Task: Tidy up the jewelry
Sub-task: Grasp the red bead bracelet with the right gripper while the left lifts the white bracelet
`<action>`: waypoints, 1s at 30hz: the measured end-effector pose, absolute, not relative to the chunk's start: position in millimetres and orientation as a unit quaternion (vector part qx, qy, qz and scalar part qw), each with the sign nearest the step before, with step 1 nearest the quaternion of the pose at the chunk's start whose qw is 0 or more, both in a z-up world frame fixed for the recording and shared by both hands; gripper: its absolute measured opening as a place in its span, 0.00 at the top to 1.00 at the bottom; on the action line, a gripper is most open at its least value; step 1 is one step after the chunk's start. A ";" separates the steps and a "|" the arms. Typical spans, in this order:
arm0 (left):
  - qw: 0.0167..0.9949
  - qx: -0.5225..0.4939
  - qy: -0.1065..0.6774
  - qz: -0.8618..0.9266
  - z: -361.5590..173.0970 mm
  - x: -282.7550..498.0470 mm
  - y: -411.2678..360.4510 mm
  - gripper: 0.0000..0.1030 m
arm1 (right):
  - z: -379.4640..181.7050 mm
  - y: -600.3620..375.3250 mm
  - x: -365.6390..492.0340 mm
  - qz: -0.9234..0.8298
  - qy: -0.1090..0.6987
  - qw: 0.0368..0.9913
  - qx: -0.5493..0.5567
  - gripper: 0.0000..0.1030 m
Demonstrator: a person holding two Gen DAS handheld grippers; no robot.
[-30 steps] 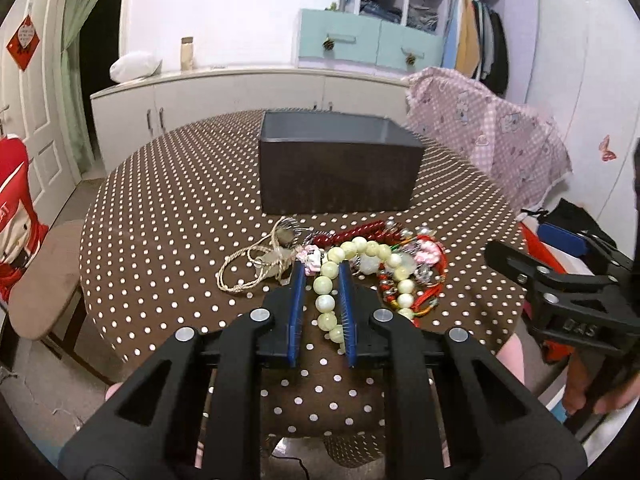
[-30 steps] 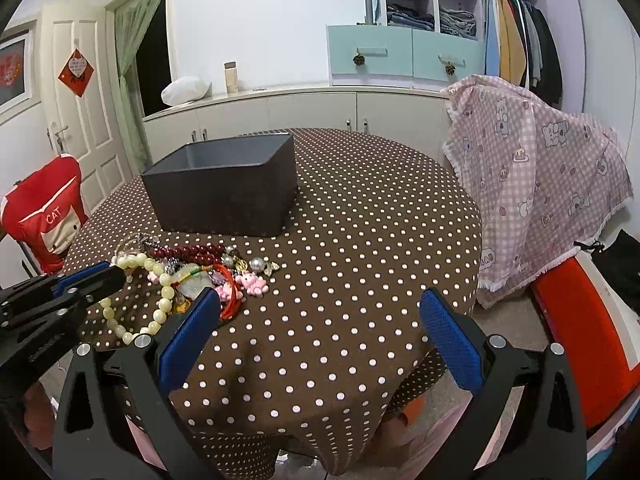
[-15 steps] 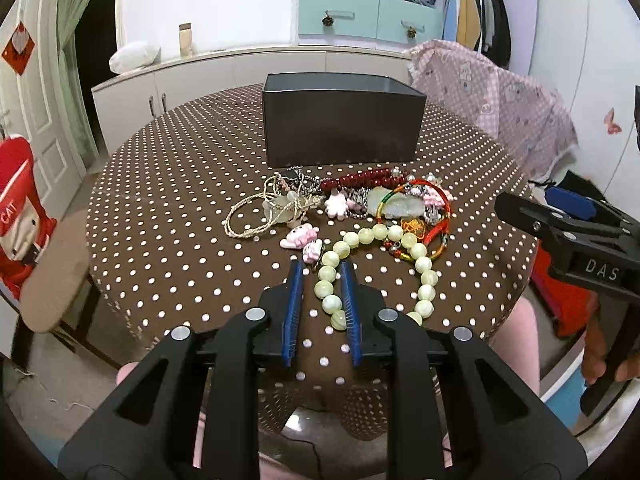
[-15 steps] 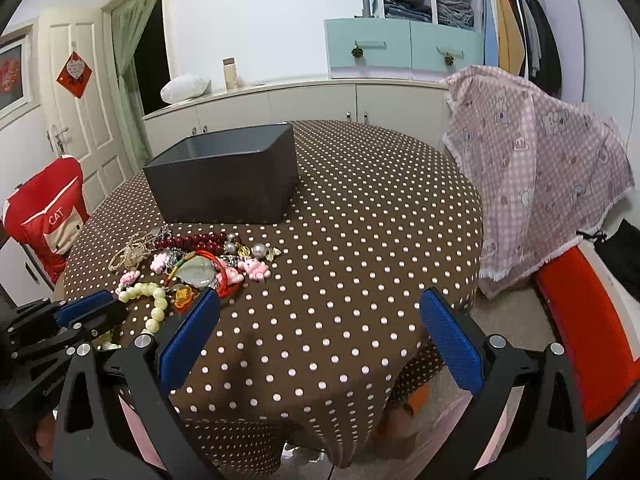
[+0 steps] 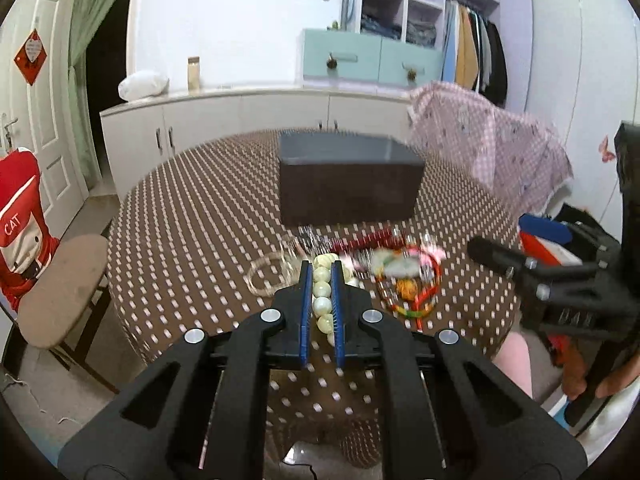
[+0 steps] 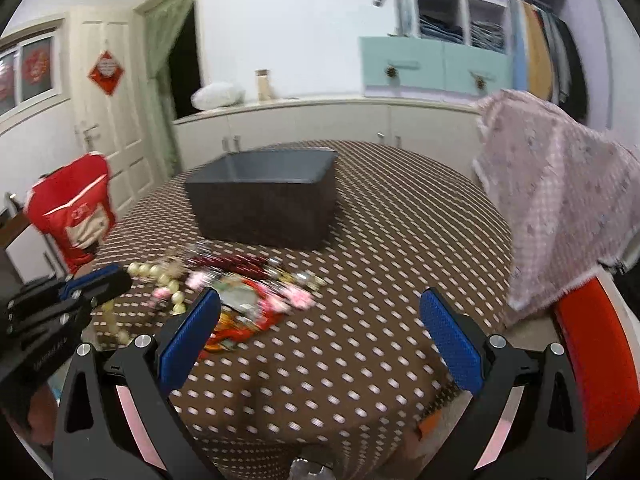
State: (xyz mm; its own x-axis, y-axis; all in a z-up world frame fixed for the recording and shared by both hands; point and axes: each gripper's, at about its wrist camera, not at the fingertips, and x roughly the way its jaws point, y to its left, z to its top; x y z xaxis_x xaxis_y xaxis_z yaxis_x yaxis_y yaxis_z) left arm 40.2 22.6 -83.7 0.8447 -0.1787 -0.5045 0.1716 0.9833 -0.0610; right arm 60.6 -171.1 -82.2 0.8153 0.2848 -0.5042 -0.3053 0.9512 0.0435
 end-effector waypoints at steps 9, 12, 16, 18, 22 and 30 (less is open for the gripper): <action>0.970 -0.024 0.227 -0.085 -61.9 52.2 40.0 0.91 | -82.5 -130.3 93.8 0.241 0.284 0.923 -0.099 0.37; 0.968 -0.031 0.231 -0.089 -63.8 58.6 44.5 0.91 | -88.7 -119.7 105.7 0.263 0.304 0.908 -0.120 0.39; 0.965 -0.038 0.244 -0.088 -72.3 71.3 49.7 0.91 | -97.3 -107.0 116.3 0.272 0.326 0.891 -0.158 0.46; 0.963 -0.040 0.251 -0.086 -76.7 77.7 51.7 0.91 | -100.8 -102.4 126.0 0.286 0.343 0.880 -0.160 0.47; 0.959 -0.053 0.262 -0.088 -84.4 90.1 57.7 0.91 | -105.5 -94.3 136.5 0.302 0.363 0.864 -0.174 0.49; 0.960 -0.058 0.260 -0.089 -85.4 95.6 66.8 0.91 | -101.6 -101.0 157.0 0.327 0.403 0.848 -0.108 0.89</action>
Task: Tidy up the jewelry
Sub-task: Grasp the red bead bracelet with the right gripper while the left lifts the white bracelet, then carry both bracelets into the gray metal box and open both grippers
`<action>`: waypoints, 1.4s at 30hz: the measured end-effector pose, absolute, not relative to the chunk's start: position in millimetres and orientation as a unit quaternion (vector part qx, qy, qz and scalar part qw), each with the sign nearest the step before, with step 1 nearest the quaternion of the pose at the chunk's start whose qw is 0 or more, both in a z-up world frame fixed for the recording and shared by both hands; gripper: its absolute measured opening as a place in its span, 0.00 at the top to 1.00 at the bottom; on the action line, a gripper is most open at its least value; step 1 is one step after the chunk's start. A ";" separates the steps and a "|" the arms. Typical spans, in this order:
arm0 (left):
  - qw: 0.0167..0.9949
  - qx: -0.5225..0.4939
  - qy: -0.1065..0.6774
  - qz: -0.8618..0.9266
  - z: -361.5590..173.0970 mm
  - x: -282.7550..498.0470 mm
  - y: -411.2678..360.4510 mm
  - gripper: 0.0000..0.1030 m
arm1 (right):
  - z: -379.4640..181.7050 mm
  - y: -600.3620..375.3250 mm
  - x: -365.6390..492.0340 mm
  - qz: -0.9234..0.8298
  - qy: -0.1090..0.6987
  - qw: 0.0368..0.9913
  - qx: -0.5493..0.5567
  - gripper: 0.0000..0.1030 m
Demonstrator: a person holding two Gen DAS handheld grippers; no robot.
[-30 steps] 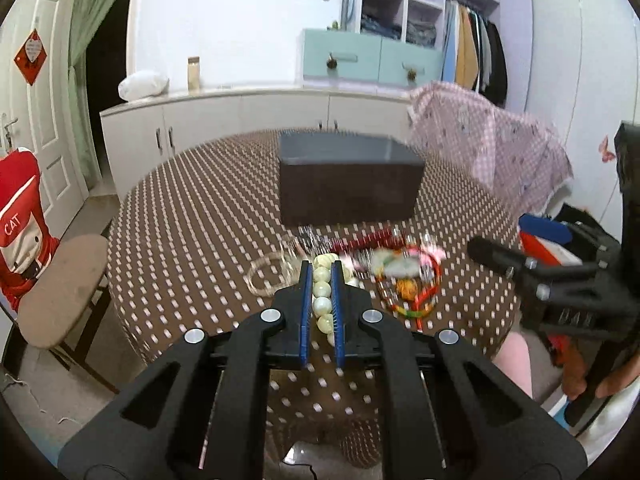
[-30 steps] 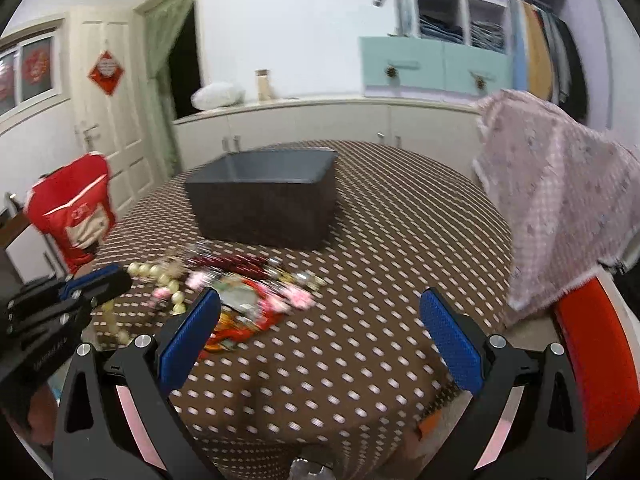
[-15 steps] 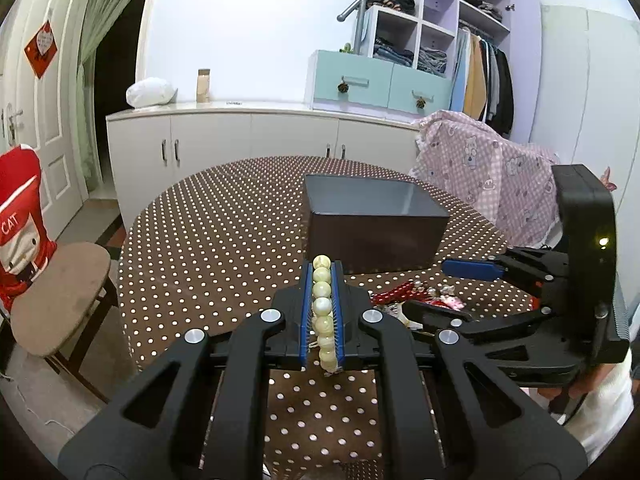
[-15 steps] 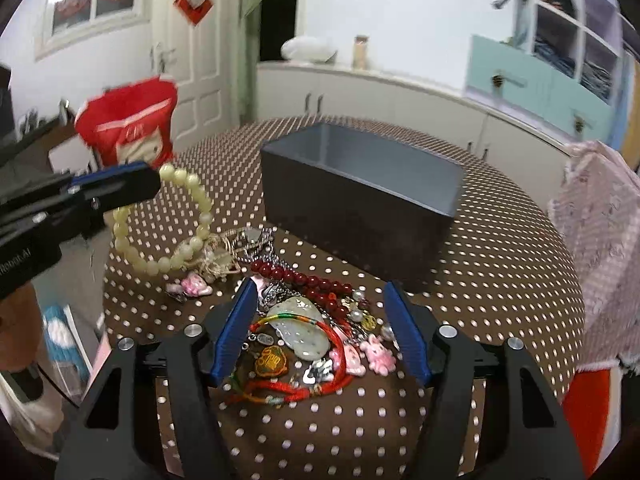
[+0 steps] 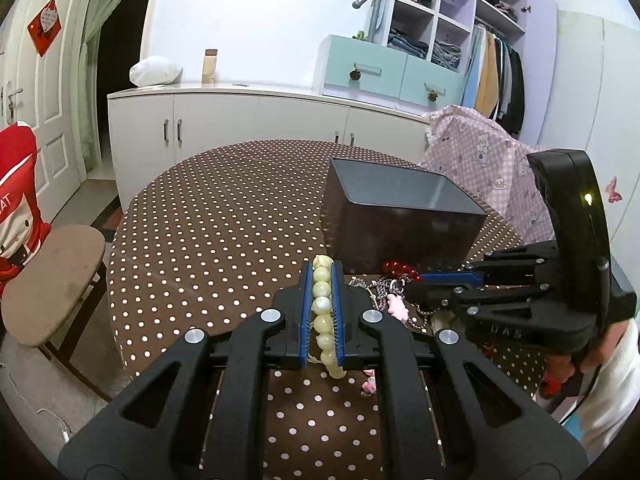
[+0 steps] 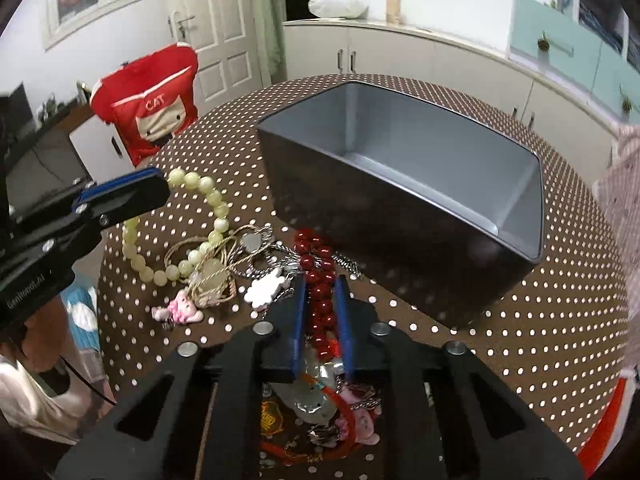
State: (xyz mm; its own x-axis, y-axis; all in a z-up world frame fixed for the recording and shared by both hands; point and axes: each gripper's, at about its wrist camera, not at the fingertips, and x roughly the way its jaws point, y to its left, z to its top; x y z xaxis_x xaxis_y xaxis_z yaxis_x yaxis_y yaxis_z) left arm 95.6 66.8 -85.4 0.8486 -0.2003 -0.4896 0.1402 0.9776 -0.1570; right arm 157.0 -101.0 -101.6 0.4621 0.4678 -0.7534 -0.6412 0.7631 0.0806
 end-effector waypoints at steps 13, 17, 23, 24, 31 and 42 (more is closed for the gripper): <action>0.962 -0.050 0.246 -0.104 -65.6 87.6 61.9 0.91 | -79.2 -123.2 149.2 0.319 0.387 0.863 -0.055 0.94; 0.964 -0.043 0.238 -0.109 -55.2 84.3 56.2 0.91 | -67.6 -136.3 145.7 0.315 0.377 0.870 -0.038 0.94; 0.966 -0.036 0.229 -0.113 -39.9 84.9 48.6 0.91 | -45.9 -148.8 141.4 0.304 0.357 0.883 -0.022 0.94; 0.966 -0.036 0.230 -0.113 -36.8 86.6 47.1 0.91 | -41.0 -151.2 141.7 0.301 0.354 0.885 -0.018 0.94; 0.964 -0.032 0.231 -0.127 -17.4 97.8 39.1 0.91 | -3.4 -156.9 135.9 0.292 0.316 0.903 -0.011 0.94; 0.959 -0.037 0.242 -0.145 -5.6 128.5 25.7 0.91 | 20.6 -151.2 161.4 0.270 0.302 0.914 -0.012 0.94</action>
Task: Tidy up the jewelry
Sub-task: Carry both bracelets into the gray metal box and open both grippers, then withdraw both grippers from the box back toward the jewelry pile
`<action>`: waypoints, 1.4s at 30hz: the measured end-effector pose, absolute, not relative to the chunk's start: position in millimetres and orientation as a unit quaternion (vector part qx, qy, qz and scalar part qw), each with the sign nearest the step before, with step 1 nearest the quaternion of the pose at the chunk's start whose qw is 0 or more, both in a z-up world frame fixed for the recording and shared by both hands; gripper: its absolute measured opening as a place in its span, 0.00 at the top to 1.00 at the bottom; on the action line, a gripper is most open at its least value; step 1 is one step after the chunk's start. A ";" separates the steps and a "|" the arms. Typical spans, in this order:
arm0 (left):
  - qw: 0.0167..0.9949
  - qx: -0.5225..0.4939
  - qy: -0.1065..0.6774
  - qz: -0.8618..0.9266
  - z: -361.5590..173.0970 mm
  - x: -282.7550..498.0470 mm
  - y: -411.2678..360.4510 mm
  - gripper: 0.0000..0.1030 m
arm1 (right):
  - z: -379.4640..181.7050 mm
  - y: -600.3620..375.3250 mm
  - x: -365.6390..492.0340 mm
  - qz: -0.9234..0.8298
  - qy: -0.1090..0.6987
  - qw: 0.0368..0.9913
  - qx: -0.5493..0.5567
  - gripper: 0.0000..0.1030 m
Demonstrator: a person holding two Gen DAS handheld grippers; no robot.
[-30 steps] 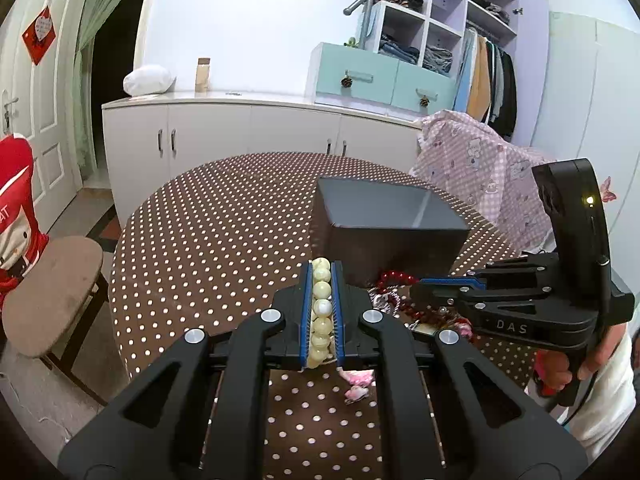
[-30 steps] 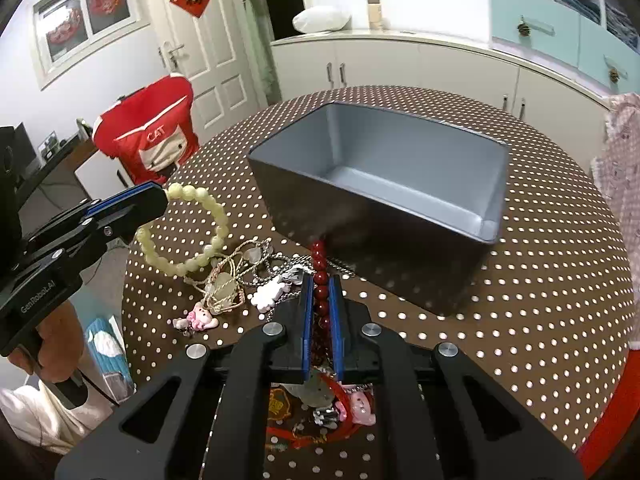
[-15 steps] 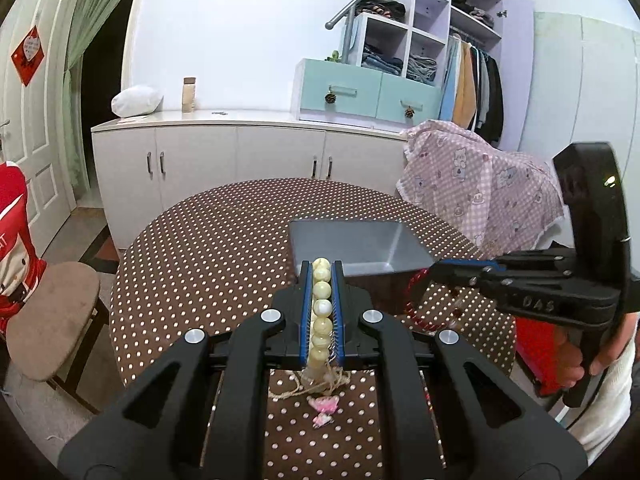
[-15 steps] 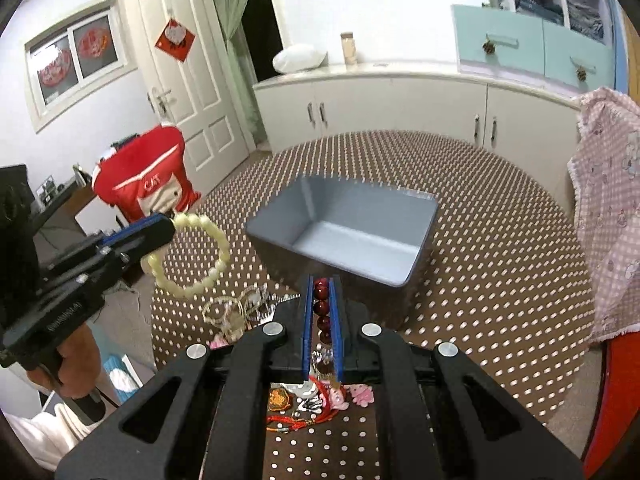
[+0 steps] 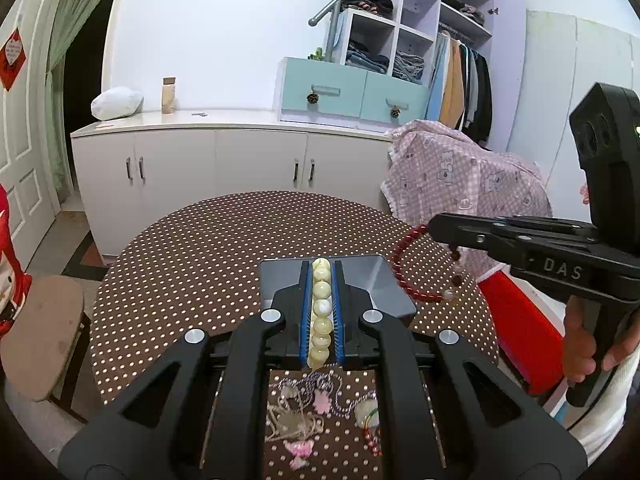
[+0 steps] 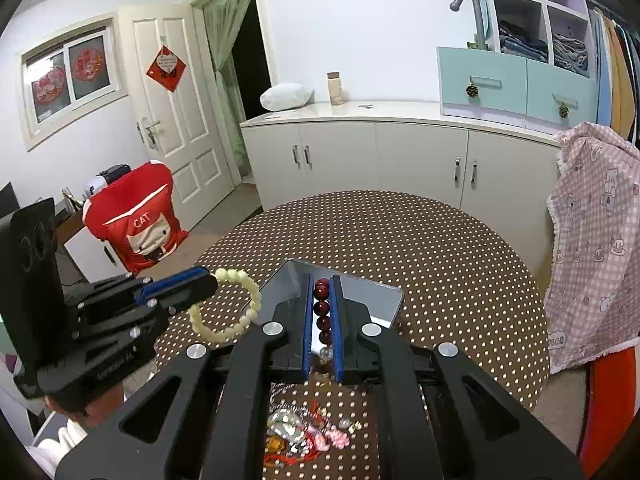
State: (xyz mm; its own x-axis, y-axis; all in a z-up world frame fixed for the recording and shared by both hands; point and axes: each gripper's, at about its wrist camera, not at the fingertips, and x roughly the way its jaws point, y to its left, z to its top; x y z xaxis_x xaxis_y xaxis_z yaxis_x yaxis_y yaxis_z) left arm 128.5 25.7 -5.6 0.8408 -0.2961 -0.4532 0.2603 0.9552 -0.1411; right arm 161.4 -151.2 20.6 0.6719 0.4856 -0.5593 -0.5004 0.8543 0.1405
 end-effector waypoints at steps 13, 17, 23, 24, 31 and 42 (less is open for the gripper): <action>0.954 -0.029 0.246 -0.168 -28.2 166.1 10.0 0.91 | -17.9 -148.3 202.4 0.253 0.358 0.899 -0.007 0.93; 0.953 -0.022 0.271 -0.135 -34.3 176.9 7.9 0.76 | -23.4 -153.0 202.8 0.245 0.362 0.899 -0.010 0.91; 0.957 -0.001 0.266 -0.114 -36.0 176.0 8.1 0.25 | -23.3 -163.4 196.2 0.217 0.349 0.911 -0.020 0.44; 0.957 -0.001 0.265 -0.117 -35.7 174.2 8.5 0.25 | -23.6 -165.1 194.9 0.215 0.347 0.912 -0.022 0.40; 0.958 0.018 0.261 -0.117 -33.6 163.1 6.2 0.25 | -27.3 -175.7 186.7 0.200 0.348 0.916 -0.029 0.24; 0.957 0.021 0.265 -0.116 -31.3 149.9 5.8 0.24 | -29.3 -174.6 168.1 0.196 0.351 0.915 -0.043 0.20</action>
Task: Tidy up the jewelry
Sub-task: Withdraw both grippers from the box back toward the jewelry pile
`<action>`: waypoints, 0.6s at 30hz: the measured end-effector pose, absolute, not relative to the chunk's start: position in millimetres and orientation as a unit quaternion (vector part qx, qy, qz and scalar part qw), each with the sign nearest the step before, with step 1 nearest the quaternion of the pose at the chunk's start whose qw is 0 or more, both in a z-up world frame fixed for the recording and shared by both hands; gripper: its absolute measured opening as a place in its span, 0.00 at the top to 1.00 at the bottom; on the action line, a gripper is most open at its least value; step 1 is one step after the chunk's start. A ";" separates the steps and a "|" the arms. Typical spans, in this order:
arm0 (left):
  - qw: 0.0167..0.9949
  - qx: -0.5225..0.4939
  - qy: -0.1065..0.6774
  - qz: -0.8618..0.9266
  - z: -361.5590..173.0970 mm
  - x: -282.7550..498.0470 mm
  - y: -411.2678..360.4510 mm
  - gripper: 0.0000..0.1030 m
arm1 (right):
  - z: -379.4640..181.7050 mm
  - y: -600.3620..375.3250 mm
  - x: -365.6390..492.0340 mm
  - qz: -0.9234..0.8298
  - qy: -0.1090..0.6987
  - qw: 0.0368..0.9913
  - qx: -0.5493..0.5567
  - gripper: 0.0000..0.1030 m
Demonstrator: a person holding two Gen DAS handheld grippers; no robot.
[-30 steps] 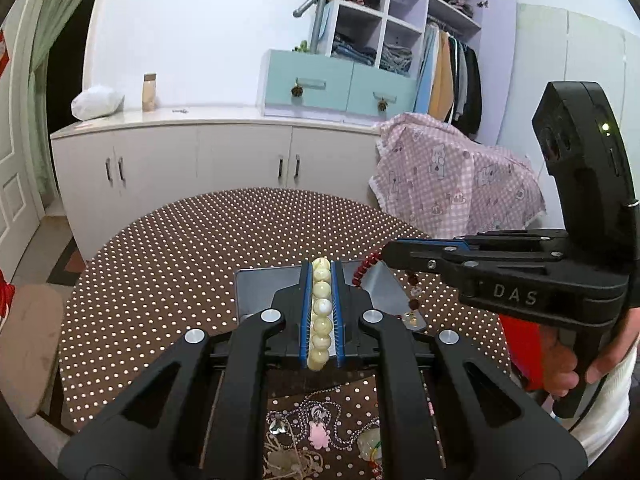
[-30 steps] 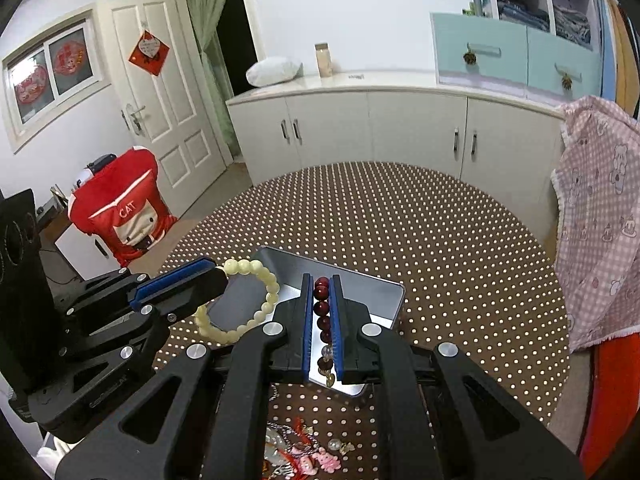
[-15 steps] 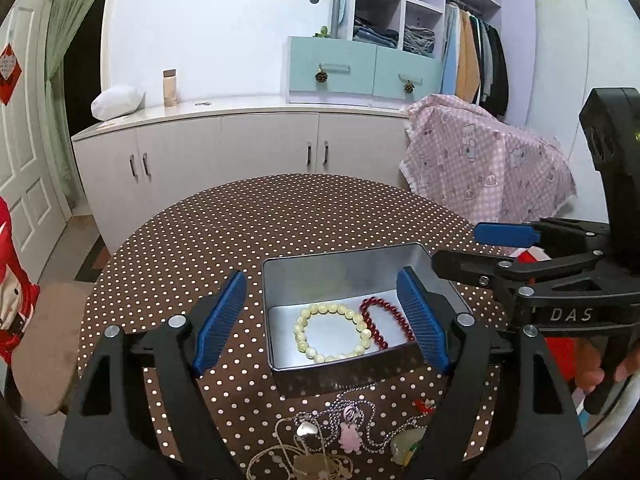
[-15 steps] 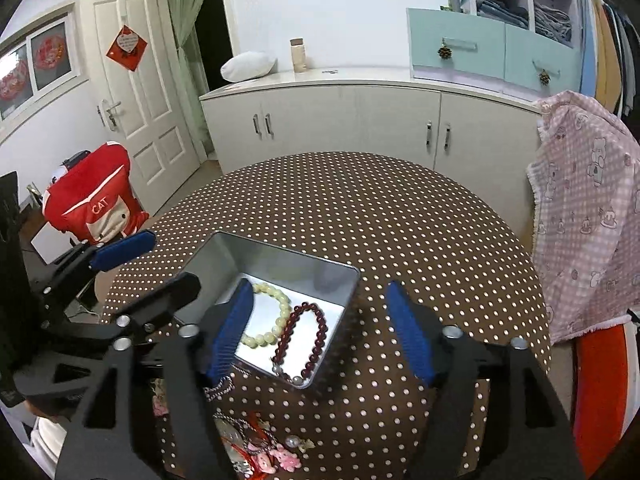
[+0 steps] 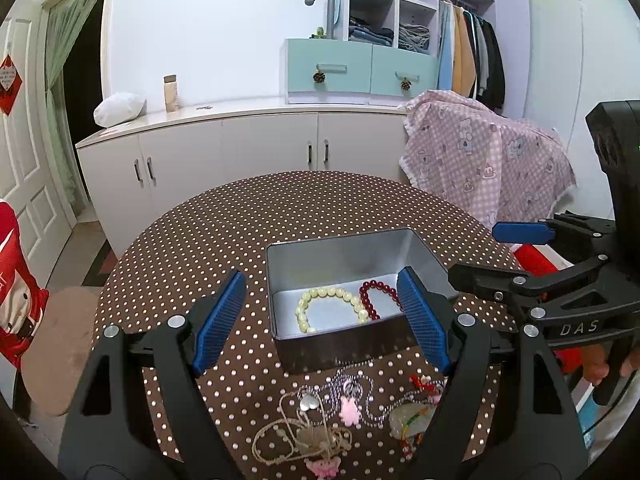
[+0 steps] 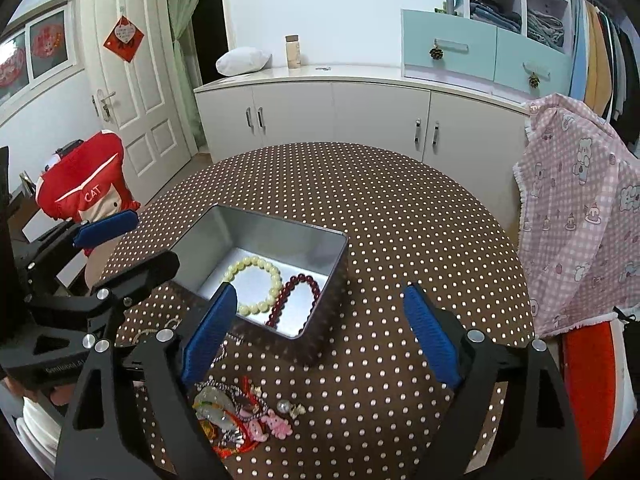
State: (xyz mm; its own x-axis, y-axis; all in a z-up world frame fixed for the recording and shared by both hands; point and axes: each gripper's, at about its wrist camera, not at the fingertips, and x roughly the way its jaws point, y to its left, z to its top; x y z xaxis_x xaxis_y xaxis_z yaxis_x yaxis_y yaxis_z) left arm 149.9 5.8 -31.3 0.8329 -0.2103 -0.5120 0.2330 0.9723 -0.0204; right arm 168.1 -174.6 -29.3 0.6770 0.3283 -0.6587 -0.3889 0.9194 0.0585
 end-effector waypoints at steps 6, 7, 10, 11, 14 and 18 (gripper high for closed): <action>0.957 0.040 0.264 -0.119 -33.7 129.2 6.4 0.18 | -29.8 -174.1 152.1 0.196 0.352 0.914 -0.050 0.17; 0.956 0.044 0.262 -0.121 -34.6 124.6 6.3 0.18 | -30.5 -173.2 147.8 0.196 0.352 0.914 -0.053 0.16; 0.955 0.050 0.262 -0.128 -37.4 111.9 6.2 0.17 | -33.3 -170.9 137.0 0.196 0.352 0.914 -0.059 0.14; 0.955 0.051 0.263 -0.129 -37.7 109.7 6.5 0.17 | -34.4 -170.0 133.7 0.197 0.352 0.913 -0.060 0.13; 0.955 0.054 0.264 -0.128 -40.3 101.0 8.6 0.16 | -39.5 -164.3 122.1 0.201 0.352 0.912 -0.068 0.11; 0.953 0.057 0.269 -0.129 -46.1 91.9 10.7 0.15 | -49.9 -157.4 107.7 0.210 0.354 0.908 -0.082 0.11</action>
